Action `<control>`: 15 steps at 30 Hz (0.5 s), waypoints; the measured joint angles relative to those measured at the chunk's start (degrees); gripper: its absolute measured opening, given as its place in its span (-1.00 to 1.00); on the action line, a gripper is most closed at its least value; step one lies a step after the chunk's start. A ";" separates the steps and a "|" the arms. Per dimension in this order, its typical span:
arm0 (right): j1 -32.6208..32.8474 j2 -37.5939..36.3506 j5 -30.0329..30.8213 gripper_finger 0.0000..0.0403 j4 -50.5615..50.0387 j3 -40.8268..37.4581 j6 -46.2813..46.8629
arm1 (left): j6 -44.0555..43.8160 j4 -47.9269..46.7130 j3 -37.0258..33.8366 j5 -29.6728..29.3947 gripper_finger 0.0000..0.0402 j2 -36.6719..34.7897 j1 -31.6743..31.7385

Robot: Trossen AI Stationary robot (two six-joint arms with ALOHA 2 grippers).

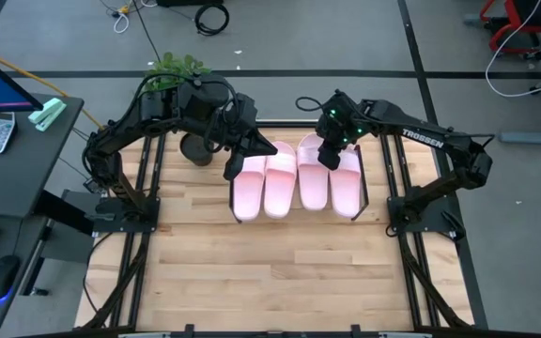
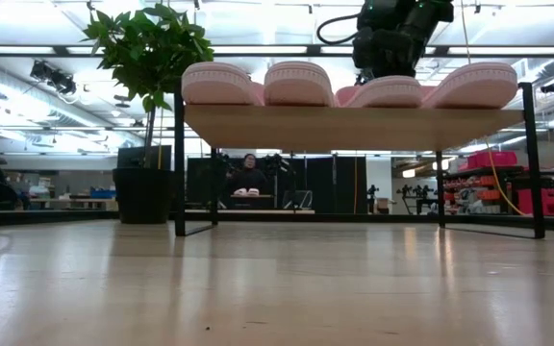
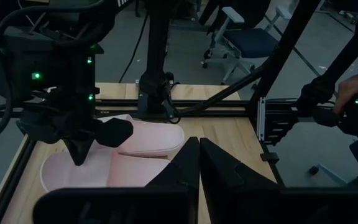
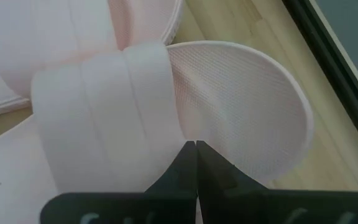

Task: Pick and place slides into the shelf
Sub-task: Put the pink slide on the shelf

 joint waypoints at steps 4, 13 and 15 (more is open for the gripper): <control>0.02 0.00 0.20 -1.00 -0.09 -0.03 0.02 | -0.02 0.03 0.01 -0.02 -0.91 0.00 0.00; 0.00 2.70 0.21 -1.00 -0.07 0.06 0.50 | -0.39 0.07 0.01 0.00 -0.92 0.00 0.00; 0.00 3.12 0.24 -1.00 -0.07 0.04 0.52 | -0.41 0.07 -0.01 0.00 -0.93 0.00 0.00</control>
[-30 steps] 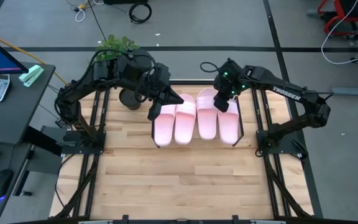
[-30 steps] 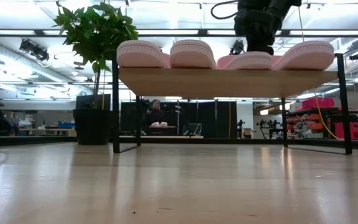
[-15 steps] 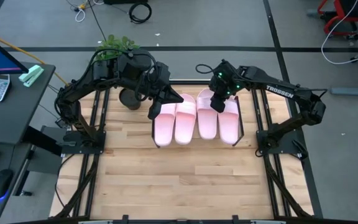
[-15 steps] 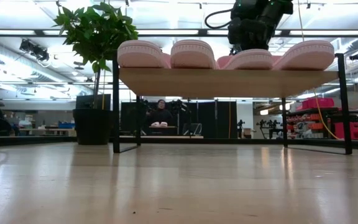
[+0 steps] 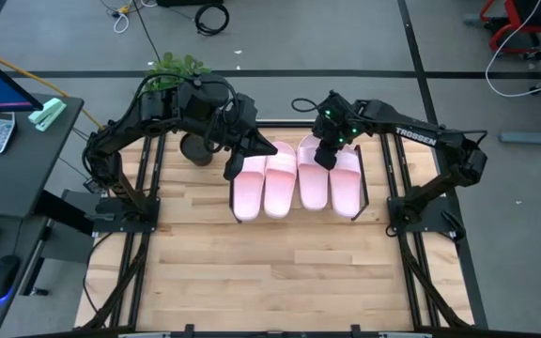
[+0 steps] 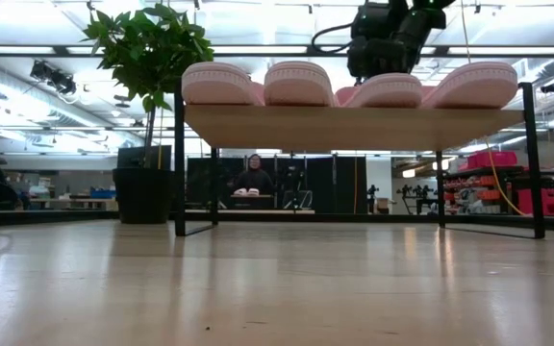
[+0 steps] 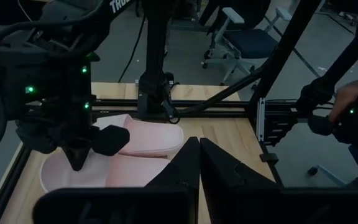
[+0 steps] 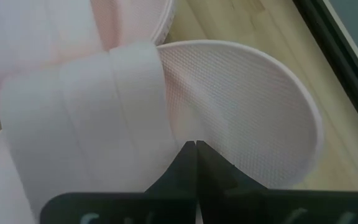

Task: Pick and place slides into the shelf
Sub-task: Put the pink slide on the shelf

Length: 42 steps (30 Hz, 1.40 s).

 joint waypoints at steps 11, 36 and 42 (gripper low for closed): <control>0.13 1.77 0.16 -1.00 -0.15 -0.18 0.00 | -0.13 -0.38 0.01 0.00 -0.88 0.00 0.00; 0.92 -1.46 1.31 -1.00 1.52 2.46 0.58 | 0.31 -0.61 0.00 0.00 -0.93 0.00 -0.02; 4.53 -1.48 -0.35 -1.00 6.47 2.58 1.03 | 0.36 -0.59 0.02 0.00 -0.90 0.00 -0.02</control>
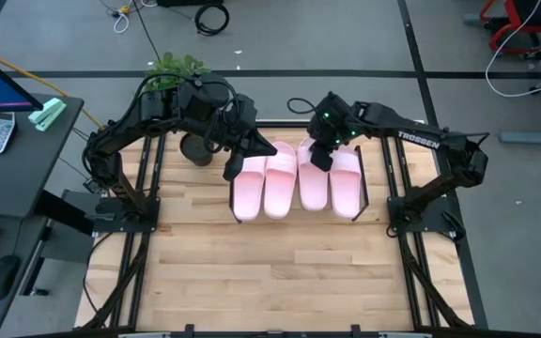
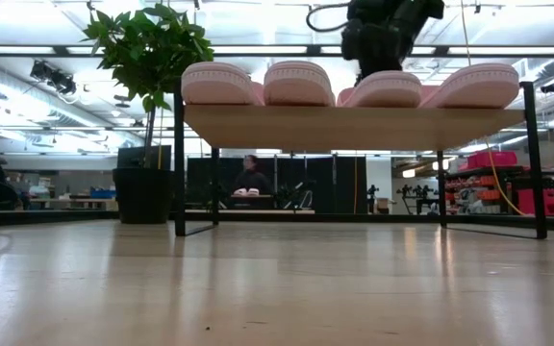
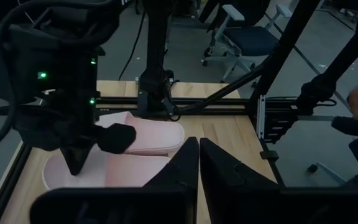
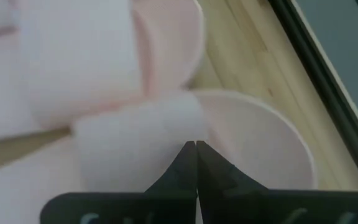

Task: Pick and place slides into the shelf
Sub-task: Put the pink slide on the shelf

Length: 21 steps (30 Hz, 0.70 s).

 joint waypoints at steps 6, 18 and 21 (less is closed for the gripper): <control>3.57 -0.05 -1.23 -1.00 3.87 0.13 -0.06 | 0.03 0.02 0.00 0.00 -0.88 0.00 0.02; 4.45 2.89 -2.01 -1.00 3.74 -1.71 -0.07 | 0.60 0.02 -0.01 0.00 -0.89 0.02 0.02; 4.22 2.93 -2.60 -1.00 3.75 -1.73 -0.02 | 0.60 0.02 -0.02 0.00 -0.88 0.02 0.02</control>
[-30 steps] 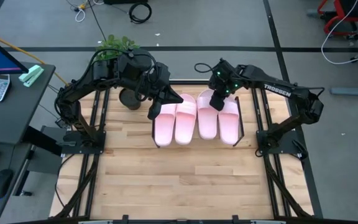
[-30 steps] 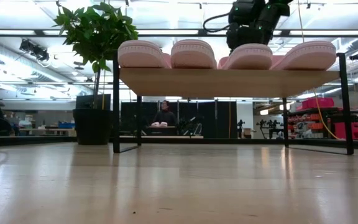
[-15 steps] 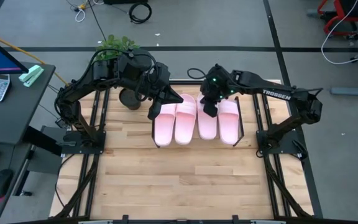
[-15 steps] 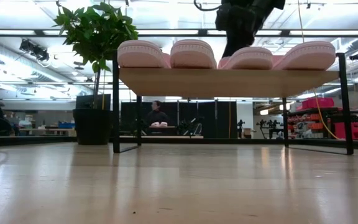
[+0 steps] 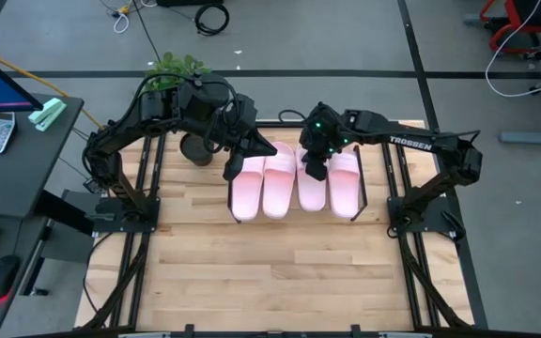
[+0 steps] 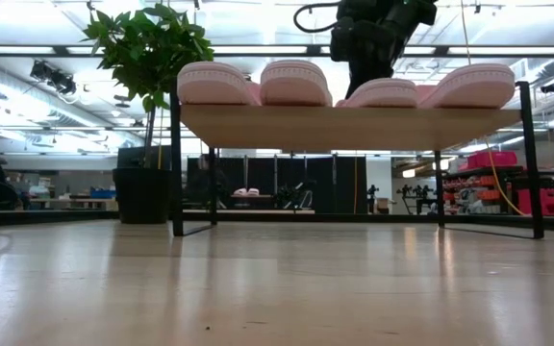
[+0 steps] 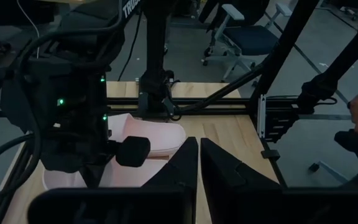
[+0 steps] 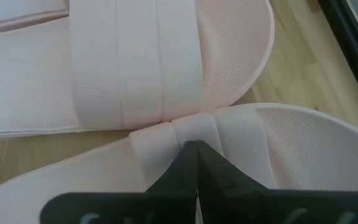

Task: Pick and place slides into the shelf
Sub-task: Put the pink slide on the shelf, then return to Home Position

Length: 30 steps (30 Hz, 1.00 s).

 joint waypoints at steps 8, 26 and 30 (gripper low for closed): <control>-0.48 -0.33 0.12 -0.99 -0.20 0.74 1.43 | -0.04 -0.02 0.01 0.00 -0.93 0.00 0.00; 9.29 -12.10 1.38 -0.96 -13.89 7.31 4.52 | 1.33 -0.22 0.01 -3.64 -0.97 0.00 -1.79; 15.79 -16.21 3.62 -0.98 -14.22 7.30 8.55 | 2.20 -0.02 0.02 -8.40 -0.94 0.00 -3.81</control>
